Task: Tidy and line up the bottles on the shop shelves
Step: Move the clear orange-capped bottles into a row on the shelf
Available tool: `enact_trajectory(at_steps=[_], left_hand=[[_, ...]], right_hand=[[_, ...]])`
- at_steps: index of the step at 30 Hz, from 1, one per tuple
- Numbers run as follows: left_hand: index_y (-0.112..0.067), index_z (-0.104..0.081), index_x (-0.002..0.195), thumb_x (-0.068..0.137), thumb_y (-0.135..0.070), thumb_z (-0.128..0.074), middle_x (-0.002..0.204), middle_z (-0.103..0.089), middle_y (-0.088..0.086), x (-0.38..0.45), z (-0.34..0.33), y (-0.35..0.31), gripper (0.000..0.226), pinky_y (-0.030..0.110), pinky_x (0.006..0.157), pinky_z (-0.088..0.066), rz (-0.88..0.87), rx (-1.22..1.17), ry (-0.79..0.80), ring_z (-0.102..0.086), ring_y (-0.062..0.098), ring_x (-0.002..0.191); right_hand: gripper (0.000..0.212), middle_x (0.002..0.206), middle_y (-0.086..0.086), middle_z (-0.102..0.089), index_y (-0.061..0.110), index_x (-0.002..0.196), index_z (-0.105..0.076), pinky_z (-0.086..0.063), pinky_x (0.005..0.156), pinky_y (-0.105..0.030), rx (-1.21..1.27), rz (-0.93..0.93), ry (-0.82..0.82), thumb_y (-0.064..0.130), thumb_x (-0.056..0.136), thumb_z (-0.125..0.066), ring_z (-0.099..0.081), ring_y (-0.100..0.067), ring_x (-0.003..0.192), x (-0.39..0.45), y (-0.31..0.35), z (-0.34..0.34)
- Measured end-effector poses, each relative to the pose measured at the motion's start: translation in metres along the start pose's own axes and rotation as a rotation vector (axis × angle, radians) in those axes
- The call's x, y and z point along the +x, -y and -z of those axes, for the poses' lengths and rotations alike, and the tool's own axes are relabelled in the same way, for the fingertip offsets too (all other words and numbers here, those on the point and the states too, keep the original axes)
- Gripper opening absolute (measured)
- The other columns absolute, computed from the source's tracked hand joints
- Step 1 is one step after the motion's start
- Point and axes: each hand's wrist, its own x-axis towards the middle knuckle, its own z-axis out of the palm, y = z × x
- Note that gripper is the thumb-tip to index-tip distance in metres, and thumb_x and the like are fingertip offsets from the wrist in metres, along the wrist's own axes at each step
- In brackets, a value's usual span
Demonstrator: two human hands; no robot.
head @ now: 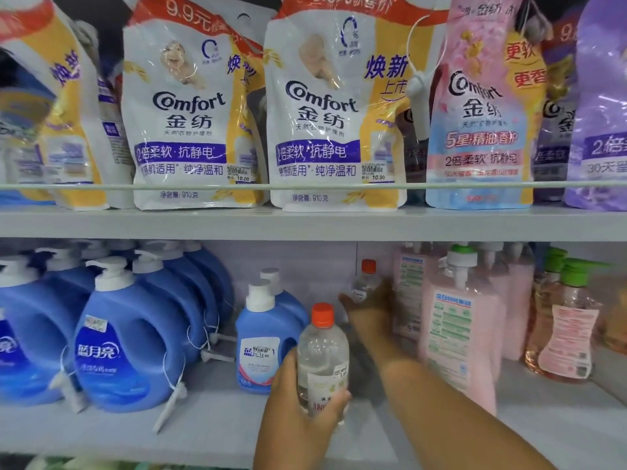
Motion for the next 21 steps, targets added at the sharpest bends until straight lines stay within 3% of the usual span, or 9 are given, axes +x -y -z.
enact_trajectory(at_steps=[4,7,9,11,13,16,19,21], left_hand=[[-0.053,-0.053,0.124,0.071,-0.011,-0.093,0.108,-0.075,-0.021,0.001,0.018,0.007,0.079,0.009,0.065,-0.055,0.011,-0.042,0.014,-0.075,0.001,0.088],[-0.063,-0.058,0.109,0.076,-0.008,-0.090,0.101,-0.076,-0.022,0.000,0.026,0.007,0.072,0.011,0.062,-0.056,0.003,-0.057,0.027,-0.076,0.003,0.081],[-0.068,-0.057,0.104,0.078,-0.012,-0.089,0.102,-0.075,-0.023,-0.001,0.032,0.008,0.070,0.011,0.062,-0.056,0.005,-0.067,0.035,-0.076,0.002,0.082],[-0.066,-0.055,0.108,0.078,-0.022,-0.091,0.103,-0.075,-0.024,-0.004,0.038,0.011,0.064,0.012,0.064,-0.056,0.013,-0.062,0.035,-0.074,0.000,0.085],[-0.061,-0.053,0.116,0.074,-0.034,-0.092,0.104,-0.074,-0.025,-0.006,0.045,0.014,0.063,0.020,0.071,-0.060,0.041,-0.055,0.023,-0.073,-0.002,0.086],[-0.057,-0.051,0.120,0.067,-0.047,-0.092,0.099,-0.073,-0.029,-0.006,0.053,0.011,0.068,0.038,0.079,-0.061,0.083,-0.008,0.010,-0.072,-0.005,0.082],[-0.062,-0.048,0.116,0.062,-0.054,-0.090,0.095,-0.067,-0.040,-0.008,0.056,0.002,0.068,0.036,0.072,-0.058,0.070,-0.016,0.034,-0.069,-0.007,0.077],[-0.064,-0.049,0.111,0.061,-0.052,-0.092,0.094,-0.065,-0.044,-0.016,0.054,-0.005,0.067,0.030,0.066,-0.054,0.065,-0.054,0.083,-0.067,-0.009,0.076]], right_hand=[[0.086,0.140,-0.018,-0.057,0.009,0.148,-0.039,-0.050,0.100,-0.039,-0.080,0.017,-0.090,0.038,0.080,-0.083,-0.059,-0.035,0.124,0.011,-0.002,-0.004],[0.066,0.116,-0.016,-0.065,0.015,0.136,-0.042,-0.061,0.081,-0.044,0.062,0.054,0.023,0.026,0.083,-0.078,-0.070,-0.034,0.099,-0.013,-0.001,0.001],[0.051,0.100,-0.008,-0.070,0.024,0.123,-0.046,-0.061,0.056,-0.032,0.139,0.085,0.062,0.024,0.083,-0.077,-0.074,-0.018,0.074,-0.044,-0.001,0.014],[0.049,0.089,0.013,-0.072,0.040,0.114,-0.048,-0.053,0.046,-0.019,0.189,0.097,0.065,0.027,0.080,-0.079,-0.069,0.001,0.060,-0.083,0.001,0.034],[0.049,0.086,0.024,-0.071,0.048,0.108,-0.050,-0.052,0.053,-0.012,0.213,0.127,0.051,0.030,0.076,-0.084,-0.068,0.008,0.070,-0.121,-0.002,0.055],[0.046,0.094,0.020,-0.072,0.048,0.106,-0.057,-0.048,0.058,-0.005,0.286,0.069,0.065,0.036,0.073,-0.088,-0.066,0.013,0.081,-0.171,-0.006,0.082],[0.053,0.101,0.019,-0.074,0.044,0.117,-0.058,-0.051,0.064,-0.006,0.377,0.006,0.073,0.035,0.075,-0.089,-0.067,0.012,0.086,-0.203,-0.006,0.102],[0.055,0.104,0.020,-0.075,0.042,0.122,-0.063,-0.058,0.073,-0.016,0.399,-0.003,0.033,0.034,0.074,-0.090,-0.071,0.005,0.091,-0.221,-0.008,0.117]])
